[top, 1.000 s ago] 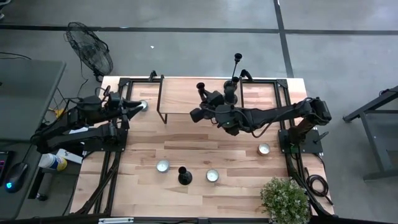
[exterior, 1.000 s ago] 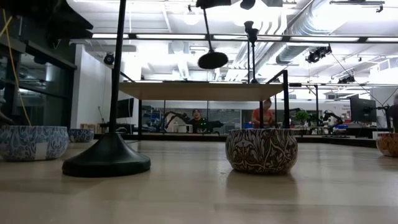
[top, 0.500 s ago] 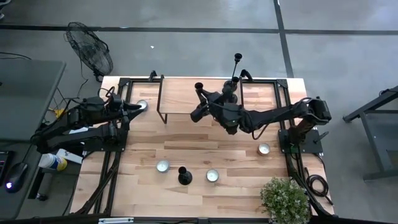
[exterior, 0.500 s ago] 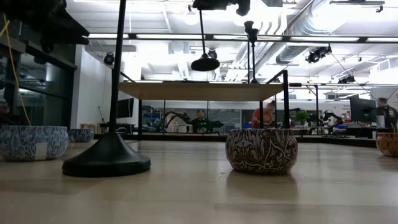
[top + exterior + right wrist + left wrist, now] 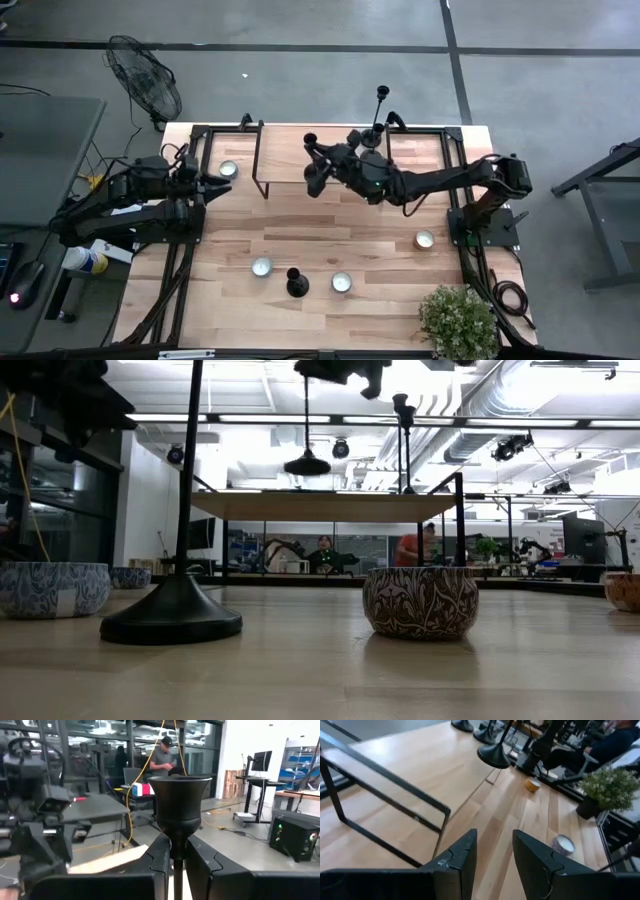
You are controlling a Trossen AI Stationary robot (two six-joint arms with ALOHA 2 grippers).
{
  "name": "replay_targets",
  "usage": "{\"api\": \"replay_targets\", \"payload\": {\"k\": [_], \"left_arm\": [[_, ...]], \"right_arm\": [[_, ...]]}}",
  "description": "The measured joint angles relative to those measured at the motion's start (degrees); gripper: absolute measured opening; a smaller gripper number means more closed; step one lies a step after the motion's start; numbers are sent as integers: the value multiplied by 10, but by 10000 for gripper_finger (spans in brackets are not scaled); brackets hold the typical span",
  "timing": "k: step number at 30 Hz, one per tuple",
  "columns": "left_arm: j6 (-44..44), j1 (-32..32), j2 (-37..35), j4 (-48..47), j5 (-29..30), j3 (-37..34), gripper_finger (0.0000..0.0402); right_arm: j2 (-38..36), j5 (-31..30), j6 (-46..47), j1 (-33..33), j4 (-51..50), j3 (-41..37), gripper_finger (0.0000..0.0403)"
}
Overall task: Pick & Place candle stick holders
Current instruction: Put the black candle holder on the shelf
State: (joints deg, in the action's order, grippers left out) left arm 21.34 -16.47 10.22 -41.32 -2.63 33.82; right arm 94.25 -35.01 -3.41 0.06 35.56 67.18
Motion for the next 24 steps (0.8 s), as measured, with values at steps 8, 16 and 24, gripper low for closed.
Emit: {"api": "replay_targets", "payload": {"k": [8, 16, 24], "left_arm": [[0, 0, 0, -4, 2, 0, 122], [0, 0, 0, -4, 2, 0, 122], [0, 0, 0, -4, 2, 0, 122]], "right_arm": [[-87, -50, -46, 24, 23, -78, 28], [-145, -59, -45, 16, 29, -139, 28], [-153, -63, -83, 22, 63, -160, 28]]}}
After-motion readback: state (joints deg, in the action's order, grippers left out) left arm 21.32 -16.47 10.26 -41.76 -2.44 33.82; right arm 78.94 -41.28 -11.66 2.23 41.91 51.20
